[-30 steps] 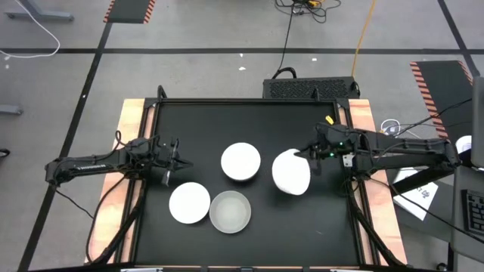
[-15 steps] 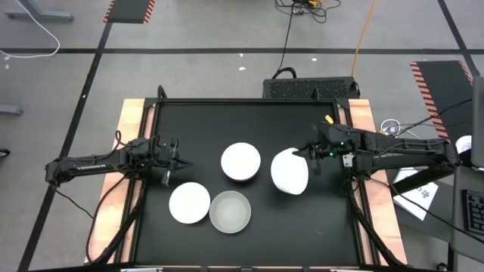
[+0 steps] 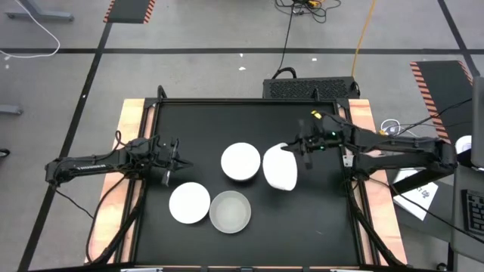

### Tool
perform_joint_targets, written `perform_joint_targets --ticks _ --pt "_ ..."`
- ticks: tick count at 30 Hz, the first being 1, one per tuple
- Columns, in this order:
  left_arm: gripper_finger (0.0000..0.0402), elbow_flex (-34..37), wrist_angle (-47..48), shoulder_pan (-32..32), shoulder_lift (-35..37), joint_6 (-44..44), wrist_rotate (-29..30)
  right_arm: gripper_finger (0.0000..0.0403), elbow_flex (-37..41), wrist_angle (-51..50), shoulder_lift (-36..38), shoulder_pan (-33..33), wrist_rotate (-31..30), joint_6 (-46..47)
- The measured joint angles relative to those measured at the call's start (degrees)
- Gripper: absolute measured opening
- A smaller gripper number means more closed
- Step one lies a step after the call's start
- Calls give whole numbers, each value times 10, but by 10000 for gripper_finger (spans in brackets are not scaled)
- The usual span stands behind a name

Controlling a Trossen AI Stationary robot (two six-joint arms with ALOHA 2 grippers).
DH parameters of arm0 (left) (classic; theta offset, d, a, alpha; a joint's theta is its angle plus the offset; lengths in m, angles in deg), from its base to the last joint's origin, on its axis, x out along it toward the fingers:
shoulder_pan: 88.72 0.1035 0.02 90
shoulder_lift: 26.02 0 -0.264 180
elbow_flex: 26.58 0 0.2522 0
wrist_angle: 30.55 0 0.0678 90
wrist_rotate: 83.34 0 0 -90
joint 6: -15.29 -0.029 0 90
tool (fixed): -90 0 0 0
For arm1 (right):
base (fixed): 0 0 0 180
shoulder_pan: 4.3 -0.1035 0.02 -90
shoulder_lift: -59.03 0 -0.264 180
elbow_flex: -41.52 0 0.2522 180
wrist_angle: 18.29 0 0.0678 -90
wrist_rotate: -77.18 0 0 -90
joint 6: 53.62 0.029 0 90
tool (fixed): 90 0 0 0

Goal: Nest bowls inside each other
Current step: Stack the right white bowl on the white bowl

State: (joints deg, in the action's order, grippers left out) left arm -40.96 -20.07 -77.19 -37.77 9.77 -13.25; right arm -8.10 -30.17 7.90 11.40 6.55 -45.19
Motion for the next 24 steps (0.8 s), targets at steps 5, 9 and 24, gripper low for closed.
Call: perform_joint_targets --ticks 5,9,24 --pt "17 0 0 0 0 0 0 0 -4 73 -73 37 71 -2" --pt "17 0 0 0 0 0 0 0 -36 79 -124 53 93 -20" --pt "17 0 0 0 0 -1 4 0 -203 30 -268 111 182 -75"
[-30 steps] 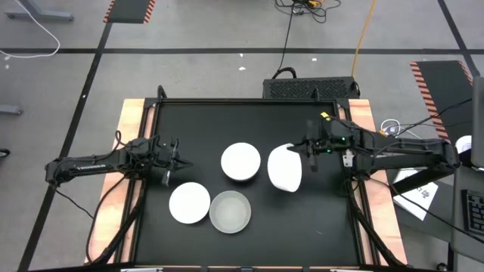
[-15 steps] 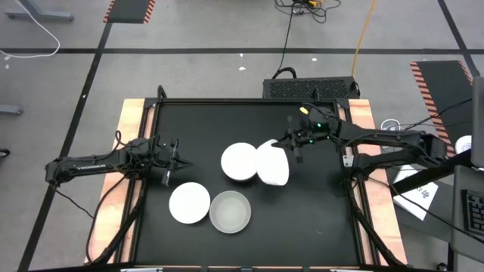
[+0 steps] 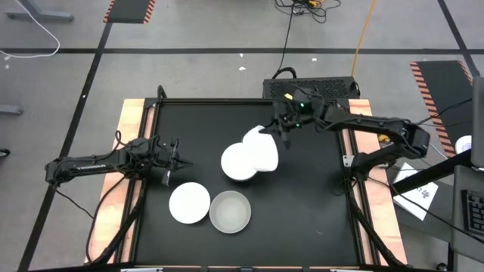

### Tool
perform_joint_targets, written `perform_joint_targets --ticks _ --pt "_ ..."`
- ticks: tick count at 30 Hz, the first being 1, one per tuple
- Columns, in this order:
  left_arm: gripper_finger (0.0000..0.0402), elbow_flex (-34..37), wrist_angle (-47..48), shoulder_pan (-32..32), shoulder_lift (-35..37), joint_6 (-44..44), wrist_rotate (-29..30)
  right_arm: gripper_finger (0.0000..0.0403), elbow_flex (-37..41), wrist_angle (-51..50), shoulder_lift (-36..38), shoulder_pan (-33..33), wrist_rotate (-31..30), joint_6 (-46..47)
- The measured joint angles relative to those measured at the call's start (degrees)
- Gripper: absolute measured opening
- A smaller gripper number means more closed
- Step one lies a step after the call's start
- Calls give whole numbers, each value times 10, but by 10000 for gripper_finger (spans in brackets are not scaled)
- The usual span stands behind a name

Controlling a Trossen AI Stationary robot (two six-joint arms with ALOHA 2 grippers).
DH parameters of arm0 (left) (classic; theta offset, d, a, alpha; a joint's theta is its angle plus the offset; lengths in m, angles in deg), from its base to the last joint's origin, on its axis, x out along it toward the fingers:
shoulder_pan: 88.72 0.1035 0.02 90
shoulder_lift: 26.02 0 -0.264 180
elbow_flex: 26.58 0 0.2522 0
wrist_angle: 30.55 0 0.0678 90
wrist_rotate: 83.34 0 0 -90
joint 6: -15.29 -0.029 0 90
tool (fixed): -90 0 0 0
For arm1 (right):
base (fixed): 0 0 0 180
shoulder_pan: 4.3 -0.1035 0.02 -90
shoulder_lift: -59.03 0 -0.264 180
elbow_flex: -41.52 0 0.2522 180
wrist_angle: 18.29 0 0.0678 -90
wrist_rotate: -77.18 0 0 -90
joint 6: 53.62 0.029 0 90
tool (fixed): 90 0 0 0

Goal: Nest bowls inside each other
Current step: Stack the right white bowl on the white bowl

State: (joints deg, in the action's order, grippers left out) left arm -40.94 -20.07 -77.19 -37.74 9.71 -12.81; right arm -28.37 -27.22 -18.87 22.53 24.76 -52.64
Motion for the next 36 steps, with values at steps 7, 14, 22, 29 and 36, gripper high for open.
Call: perform_joint_targets --ticks 7,14,22,29,36 --pt "17 0 0 0 0 -2 0 0 -70 -62 -67 2 -18 -39" --pt "17 0 0 0 0 -2 0 0 -109 -101 -111 2 -21 -67" --pt "17 0 0 0 -3 -12 1 0 -169 -146 -158 1 -33 -93" --pt "17 0 0 0 -3 -9 1 0 -256 -240 -228 0 -51 -128" --pt "17 0 0 0 -3 -8 1 0 -325 -321 -279 -7 -78 -154"
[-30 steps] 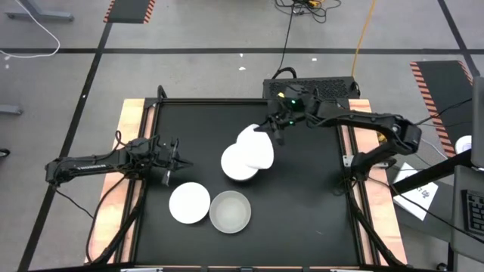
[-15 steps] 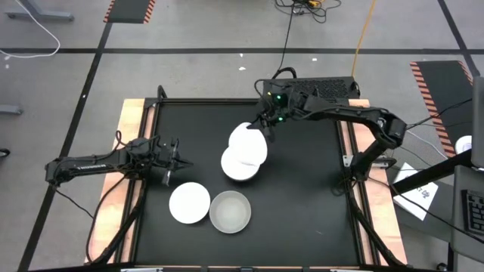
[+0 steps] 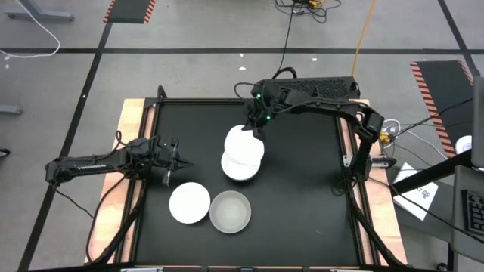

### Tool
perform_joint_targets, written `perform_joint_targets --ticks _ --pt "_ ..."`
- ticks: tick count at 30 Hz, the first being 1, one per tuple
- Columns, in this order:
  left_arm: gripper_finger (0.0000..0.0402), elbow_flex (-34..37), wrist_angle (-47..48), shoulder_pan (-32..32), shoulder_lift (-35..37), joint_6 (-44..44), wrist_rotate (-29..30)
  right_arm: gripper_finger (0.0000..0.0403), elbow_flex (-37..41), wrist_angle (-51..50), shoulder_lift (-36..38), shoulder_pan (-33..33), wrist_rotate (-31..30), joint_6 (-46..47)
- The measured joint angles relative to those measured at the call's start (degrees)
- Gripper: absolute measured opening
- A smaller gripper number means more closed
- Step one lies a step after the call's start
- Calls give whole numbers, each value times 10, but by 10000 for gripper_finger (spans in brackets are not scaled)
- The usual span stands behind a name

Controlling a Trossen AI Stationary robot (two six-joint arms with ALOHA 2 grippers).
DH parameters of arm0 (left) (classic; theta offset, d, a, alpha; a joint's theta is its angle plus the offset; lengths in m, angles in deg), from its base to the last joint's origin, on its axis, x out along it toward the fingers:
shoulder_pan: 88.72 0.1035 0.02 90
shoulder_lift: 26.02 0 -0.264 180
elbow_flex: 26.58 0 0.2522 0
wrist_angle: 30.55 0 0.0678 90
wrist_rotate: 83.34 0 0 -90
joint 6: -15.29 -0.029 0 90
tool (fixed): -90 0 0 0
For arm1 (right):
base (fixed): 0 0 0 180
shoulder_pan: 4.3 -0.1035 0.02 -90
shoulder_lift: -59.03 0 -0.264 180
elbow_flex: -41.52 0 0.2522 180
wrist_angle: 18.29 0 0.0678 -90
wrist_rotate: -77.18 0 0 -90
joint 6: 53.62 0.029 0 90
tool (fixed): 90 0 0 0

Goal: Nest bowls inside each other
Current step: Stack the right white bowl on the white bowl

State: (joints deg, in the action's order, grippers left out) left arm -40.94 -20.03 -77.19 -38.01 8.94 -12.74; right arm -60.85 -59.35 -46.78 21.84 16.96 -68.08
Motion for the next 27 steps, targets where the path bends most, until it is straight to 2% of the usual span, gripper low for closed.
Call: perform_joint_targets --ticks 11,20,24,27 --pt "17 0 0 0 0 -2 0 0 -36 -66 -49 -12 -28 3" --pt "17 0 0 0 0 -4 0 0 -36 -130 -51 -18 -31 2" --pt "17 0 0 0 0 -5 0 0 -36 -173 -51 -26 -96 -7" --pt "17 0 0 0 0 -5 0 0 -36 -179 -51 -30 -115 -1"
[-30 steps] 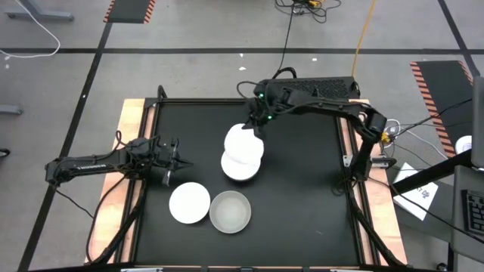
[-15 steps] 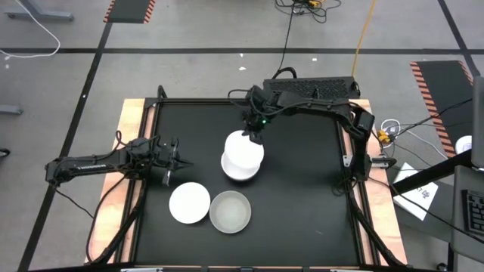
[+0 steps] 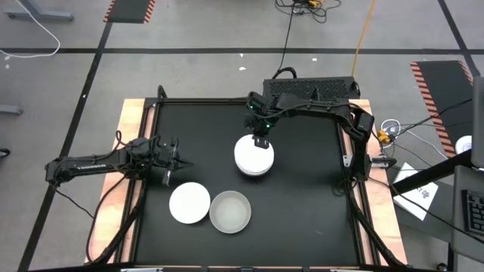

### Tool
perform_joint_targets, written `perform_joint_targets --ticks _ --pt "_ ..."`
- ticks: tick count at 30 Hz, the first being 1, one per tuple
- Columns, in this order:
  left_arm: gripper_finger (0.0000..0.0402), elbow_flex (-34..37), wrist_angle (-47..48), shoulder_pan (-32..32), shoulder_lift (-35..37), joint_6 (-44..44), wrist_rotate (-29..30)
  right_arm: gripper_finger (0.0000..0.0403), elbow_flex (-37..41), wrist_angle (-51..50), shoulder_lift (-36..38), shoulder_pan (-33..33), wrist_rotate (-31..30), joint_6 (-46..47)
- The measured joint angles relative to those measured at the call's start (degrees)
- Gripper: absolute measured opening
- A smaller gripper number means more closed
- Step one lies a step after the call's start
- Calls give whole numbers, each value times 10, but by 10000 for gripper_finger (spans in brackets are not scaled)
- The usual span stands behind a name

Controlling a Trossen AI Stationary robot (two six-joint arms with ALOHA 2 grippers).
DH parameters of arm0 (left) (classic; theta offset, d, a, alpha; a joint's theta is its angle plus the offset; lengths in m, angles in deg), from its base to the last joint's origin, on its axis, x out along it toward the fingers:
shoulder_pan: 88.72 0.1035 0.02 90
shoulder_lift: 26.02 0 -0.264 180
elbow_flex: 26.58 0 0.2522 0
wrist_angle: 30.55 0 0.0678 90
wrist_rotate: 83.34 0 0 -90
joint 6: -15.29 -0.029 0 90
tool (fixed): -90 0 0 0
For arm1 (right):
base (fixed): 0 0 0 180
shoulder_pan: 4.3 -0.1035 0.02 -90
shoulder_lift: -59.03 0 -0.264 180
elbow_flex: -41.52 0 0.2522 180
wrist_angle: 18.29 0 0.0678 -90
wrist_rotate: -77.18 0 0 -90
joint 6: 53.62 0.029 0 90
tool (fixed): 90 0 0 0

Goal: Nest bowls inside each other
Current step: Stack the right white bowl on the white bowl

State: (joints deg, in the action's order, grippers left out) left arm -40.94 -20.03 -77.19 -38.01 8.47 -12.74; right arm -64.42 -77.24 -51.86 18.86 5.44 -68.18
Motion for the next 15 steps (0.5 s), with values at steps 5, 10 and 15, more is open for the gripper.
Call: perform_joint_targets --ticks 5,10,15 --pt "17 0 0 0 0 4 0 0 0 -37 0 -8 -4 8" --pt "17 0 0 0 0 5 0 0 0 -55 0 -10 -4 18" --pt "17 0 0 0 0 5 0 0 0 -66 0 -9 -5 19"
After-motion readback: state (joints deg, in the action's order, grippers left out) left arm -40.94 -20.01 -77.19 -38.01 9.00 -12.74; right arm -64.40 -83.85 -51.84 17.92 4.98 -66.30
